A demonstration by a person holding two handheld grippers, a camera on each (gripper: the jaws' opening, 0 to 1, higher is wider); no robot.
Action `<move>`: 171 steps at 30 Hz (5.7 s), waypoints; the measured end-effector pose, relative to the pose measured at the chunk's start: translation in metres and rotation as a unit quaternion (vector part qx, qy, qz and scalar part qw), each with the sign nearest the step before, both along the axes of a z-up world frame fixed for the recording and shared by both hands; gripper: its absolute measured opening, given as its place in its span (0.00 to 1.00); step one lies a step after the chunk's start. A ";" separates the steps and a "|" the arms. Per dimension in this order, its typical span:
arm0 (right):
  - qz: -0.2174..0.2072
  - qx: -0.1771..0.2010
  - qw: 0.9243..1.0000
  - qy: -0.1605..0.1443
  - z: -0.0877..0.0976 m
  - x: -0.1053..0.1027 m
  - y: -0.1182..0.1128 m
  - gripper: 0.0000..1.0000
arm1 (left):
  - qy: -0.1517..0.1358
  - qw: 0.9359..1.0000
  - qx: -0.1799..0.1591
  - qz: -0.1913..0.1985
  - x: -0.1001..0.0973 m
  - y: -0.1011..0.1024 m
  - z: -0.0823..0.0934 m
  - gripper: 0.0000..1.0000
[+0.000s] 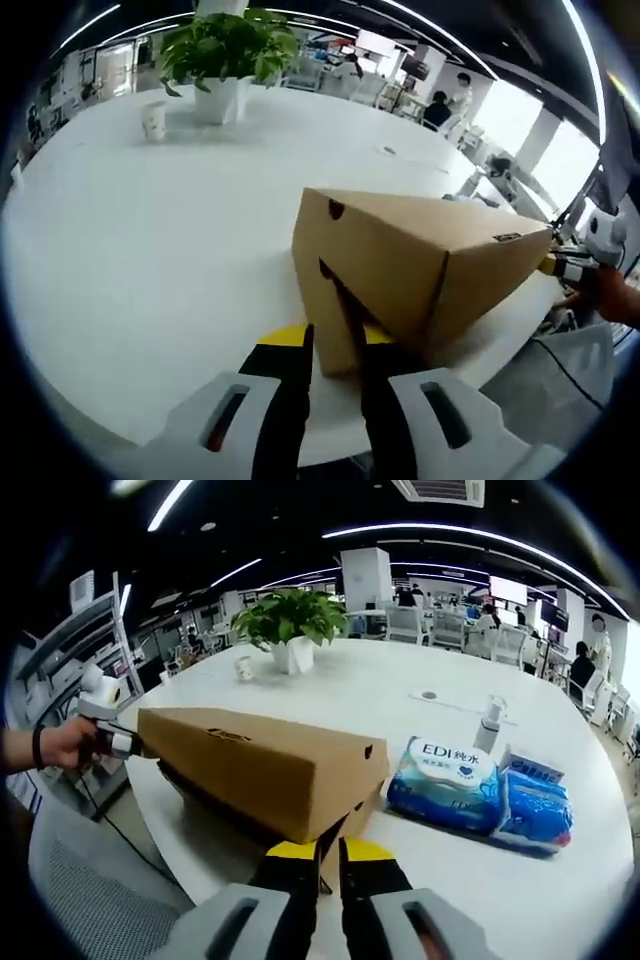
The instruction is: Operate the shoe box by opening the lid, removing the specified soft item, and placing it in the target area until the item is outside and the box remains undamaged.
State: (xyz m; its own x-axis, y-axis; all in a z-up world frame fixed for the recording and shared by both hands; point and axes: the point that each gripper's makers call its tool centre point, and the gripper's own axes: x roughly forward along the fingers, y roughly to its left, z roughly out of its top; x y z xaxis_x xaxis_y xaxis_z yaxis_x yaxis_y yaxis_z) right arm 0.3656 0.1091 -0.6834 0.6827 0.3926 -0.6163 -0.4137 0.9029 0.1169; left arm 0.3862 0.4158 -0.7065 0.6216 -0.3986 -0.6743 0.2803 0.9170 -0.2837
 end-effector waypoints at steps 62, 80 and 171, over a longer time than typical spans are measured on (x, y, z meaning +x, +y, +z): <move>0.032 -0.006 0.999 0.020 -0.024 -0.020 0.008 0.05 | -0.004 0.998 0.019 -0.053 -0.031 -0.002 -0.007 0.18; 0.024 0.007 0.999 0.034 -0.032 -0.022 0.009 0.06 | 0.003 0.998 0.015 -0.058 -0.040 -0.004 -0.012 0.18; -0.027 0.081 0.993 0.084 -0.026 0.102 0.025 0.25 | 0.029 0.999 -0.029 -0.010 0.095 -0.020 0.005 0.24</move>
